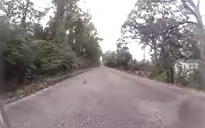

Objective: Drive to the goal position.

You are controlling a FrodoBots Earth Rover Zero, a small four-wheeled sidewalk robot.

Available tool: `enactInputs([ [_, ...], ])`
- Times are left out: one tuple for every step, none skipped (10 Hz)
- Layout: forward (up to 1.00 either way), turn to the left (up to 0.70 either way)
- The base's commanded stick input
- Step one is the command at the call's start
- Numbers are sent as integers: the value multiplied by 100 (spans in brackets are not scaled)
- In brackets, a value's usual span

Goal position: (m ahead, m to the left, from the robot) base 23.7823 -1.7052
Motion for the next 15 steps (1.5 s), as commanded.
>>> enactInputs([
  [70, 0],
  [70, 0],
  [70, 0],
  [70, 0],
  [70, 0],
  [70, 0],
  [70, 23],
  [70, 33],
  [70, 26],
  [70, 18],
  [70, 10],
  [70, 2],
  [70, 0],
  [70, 0],
  [70, 0],
])
